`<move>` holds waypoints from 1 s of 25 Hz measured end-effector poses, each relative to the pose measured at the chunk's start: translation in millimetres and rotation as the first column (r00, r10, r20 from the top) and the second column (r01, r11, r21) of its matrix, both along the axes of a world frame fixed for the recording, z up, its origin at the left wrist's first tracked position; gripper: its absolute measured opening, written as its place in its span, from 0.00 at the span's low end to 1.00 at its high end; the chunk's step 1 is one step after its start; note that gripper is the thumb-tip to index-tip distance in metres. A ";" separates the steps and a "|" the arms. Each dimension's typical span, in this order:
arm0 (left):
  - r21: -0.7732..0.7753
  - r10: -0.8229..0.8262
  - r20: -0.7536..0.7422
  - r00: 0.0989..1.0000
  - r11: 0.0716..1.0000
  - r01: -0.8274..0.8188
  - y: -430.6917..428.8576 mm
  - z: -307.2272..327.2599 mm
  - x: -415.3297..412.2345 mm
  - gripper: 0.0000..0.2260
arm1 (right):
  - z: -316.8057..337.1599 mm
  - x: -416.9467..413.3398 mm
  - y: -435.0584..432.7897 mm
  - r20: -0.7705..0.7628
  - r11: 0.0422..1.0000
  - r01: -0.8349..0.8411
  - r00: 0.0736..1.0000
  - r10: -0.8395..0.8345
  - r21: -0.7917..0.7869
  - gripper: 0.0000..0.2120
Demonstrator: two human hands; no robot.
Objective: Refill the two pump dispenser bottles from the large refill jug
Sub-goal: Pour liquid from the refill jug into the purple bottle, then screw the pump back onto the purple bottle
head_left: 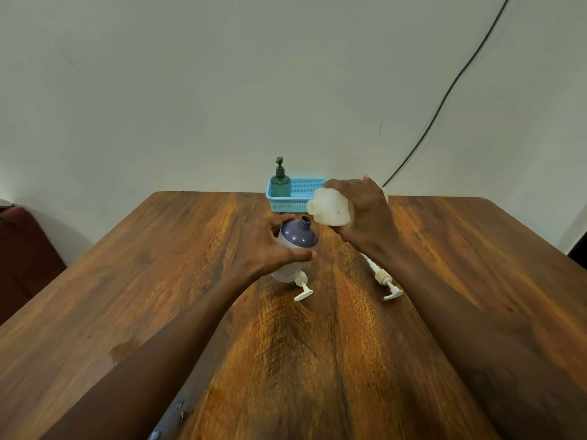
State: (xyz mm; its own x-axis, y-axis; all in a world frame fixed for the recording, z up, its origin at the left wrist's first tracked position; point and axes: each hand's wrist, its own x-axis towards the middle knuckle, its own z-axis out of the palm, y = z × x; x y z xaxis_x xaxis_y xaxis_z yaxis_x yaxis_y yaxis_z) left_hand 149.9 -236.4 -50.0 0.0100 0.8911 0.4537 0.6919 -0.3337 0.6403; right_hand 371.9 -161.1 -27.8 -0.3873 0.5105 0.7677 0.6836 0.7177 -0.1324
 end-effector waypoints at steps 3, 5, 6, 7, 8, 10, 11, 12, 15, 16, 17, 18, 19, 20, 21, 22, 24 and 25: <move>-0.009 -0.003 0.031 1.000 1.000 0.004 0.2 -0.8 -0.8 0.34 | -9.1 -0.3 -4.7 -0.165 0.976 0.043 0.983 -0.079 -0.211 0.38; -0.013 0.001 0.071 0.998 1.000 0.000 -0.8 -0.6 -1.7 0.33 | -14.8 2.8 -6.6 -0.294 0.940 0.003 0.949 -0.110 -0.342 0.41; -0.013 0.006 0.091 0.996 1.000 -0.005 -1.6 -0.6 -2.2 0.32 | -17.3 5.4 -6.3 -0.345 0.920 -0.022 0.930 -0.125 -0.392 0.41; -0.013 0.010 0.105 0.994 1.000 -0.009 -1.8 -1.0 -3.2 0.32 | -19.6 7.7 -6.4 -0.372 0.900 -0.039 0.918 -0.140 -0.433 0.42; -0.012 0.011 0.115 0.993 1.000 -0.009 -1.7 -1.6 -4.1 0.32 | -23.3 10.1 -6.1 -0.377 0.880 -0.049 0.914 -0.151 -0.472 0.42; -0.009 0.011 0.113 0.994 1.000 -0.011 -0.1 -3.0 -5.1 0.34 | -31.0 14.9 -4.8 -0.365 0.836 -0.078 0.919 -0.151 -0.543 0.43; -0.009 0.012 0.110 0.994 1.000 -0.011 0.6 -3.7 -5.5 0.34 | -34.3 17.0 -4.3 -0.365 0.815 -0.100 0.920 -0.143 -0.571 0.43; -0.013 0.014 0.109 0.994 1.000 -0.012 1.4 -4.5 -5.6 0.35 | -37.7 18.9 -3.3 -0.368 0.798 -0.123 0.921 -0.130 -0.590 0.43; -0.022 0.002 0.121 0.993 1.000 0.000 3.7 -6.7 -5.1 0.34 | -42.6 23.2 -1.4 -0.357 0.769 -0.171 0.931 -0.078 -0.615 0.44; -0.024 -0.004 0.124 0.992 1.000 0.007 4.8 -7.4 -5.2 0.34 | -42.6 24.3 -1.0 -0.355 0.761 -0.183 0.933 -0.065 -0.622 0.44; -0.029 -0.008 0.126 0.992 1.000 0.012 6.3 -8.2 -5.4 0.34 | -42.0 25.4 -0.5 -0.352 0.751 -0.192 0.934 -0.058 -0.632 0.44; -0.034 -0.012 0.128 0.992 0.999 0.016 7.3 -8.7 -5.3 0.35 | -41.8 26.5 0.3 -0.356 0.736 -0.204 0.933 -0.054 -0.646 0.43; -0.039 -0.013 0.128 0.992 0.999 0.018 8.4 -9.3 -5.2 0.35 | -41.4 27.5 0.6 -0.355 0.722 -0.212 0.933 -0.050 -0.659 0.43; -0.043 -0.012 0.131 0.991 0.999 0.018 8.7 -9.4 -4.6 0.35 | -40.9 28.8 0.7 -0.350 0.712 -0.215 0.936 -0.046 -0.669 0.43; -0.047 -0.009 0.136 0.991 0.999 0.016 8.6 -9.3 -3.8 0.35 | -40.7 30.3 1.6 -0.336 0.704 -0.206 0.941 -0.049 -0.680 0.43; -0.049 -0.006 0.141 0.990 0.999 0.013 8.2 -9.0 -3.2 0.35 | -41.7 32.1 4.0 -0.323 0.696 -0.195 0.945 -0.055 -0.691 0.44; -0.052 -0.004 0.150 0.989 0.999 0.012 6.2 -8.1 -2.8 0.34 | -41.6 35.5 5.8 -0.313 0.675 -0.195 0.948 -0.056 -0.712 0.46; -0.053 -0.004 0.153 0.988 0.999 0.012 4.5 -7.5 -2.6 0.32 | -40.9 37.0 4.6 -0.312 0.662 -0.203 0.949 -0.049 -0.721 0.47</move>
